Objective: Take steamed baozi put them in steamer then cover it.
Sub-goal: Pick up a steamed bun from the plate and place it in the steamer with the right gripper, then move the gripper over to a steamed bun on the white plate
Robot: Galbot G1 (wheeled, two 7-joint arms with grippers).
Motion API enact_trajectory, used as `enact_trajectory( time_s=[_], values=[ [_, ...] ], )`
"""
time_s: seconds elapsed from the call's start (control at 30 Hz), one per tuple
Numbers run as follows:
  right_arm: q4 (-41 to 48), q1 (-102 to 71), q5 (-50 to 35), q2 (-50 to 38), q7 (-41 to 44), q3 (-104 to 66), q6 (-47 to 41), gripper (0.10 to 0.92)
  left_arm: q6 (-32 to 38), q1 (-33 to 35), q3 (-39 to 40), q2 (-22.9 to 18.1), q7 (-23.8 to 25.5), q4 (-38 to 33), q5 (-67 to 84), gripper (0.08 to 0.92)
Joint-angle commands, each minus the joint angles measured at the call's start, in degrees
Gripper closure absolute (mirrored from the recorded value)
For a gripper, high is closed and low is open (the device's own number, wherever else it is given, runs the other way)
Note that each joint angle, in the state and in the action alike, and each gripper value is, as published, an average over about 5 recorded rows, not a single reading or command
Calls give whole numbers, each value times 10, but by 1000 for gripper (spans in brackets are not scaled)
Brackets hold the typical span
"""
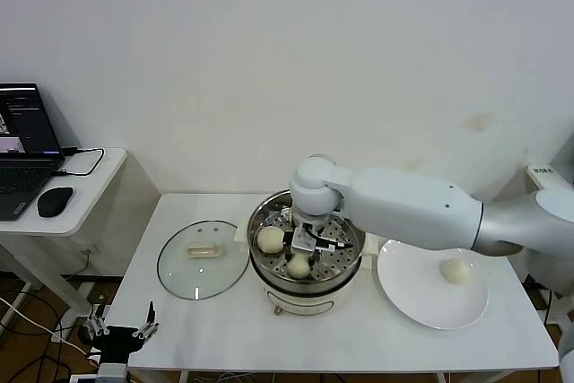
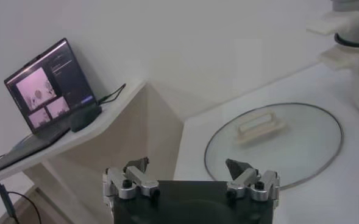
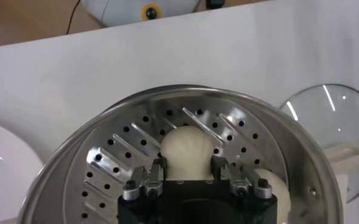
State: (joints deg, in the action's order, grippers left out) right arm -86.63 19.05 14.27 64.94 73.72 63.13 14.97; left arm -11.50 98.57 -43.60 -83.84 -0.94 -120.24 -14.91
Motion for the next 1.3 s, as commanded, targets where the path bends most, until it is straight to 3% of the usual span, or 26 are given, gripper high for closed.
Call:
enact_trajectory(
  time_s=[0.03,0.37,0.6,0.83,1.03,1.3],
  values=[
    [1,-5,5,-2,-12,-5,-3,478,0,0,0,1,1,3,0,177],
    [-50,42,-49,-78,-6,-54,-27,221,-3,-5,2,5,5,0,0,177],
    [-71,78,-152,-187,-19,-101,-81,203,-8,-12,12,9,14,-3,4,177],
    [-65,35,-243,-322,-61,-156,-305,203,-13,-10,14,23,18,-12,21,177],
    [7,-66,-189,-372,-27,-241,-356,203,-16,-9,11,28,19,-14,30,177],
    [112,-179,-78,-358,7,-320,-239,203,-22,-8,15,24,25,-13,29,177]
  ],
)
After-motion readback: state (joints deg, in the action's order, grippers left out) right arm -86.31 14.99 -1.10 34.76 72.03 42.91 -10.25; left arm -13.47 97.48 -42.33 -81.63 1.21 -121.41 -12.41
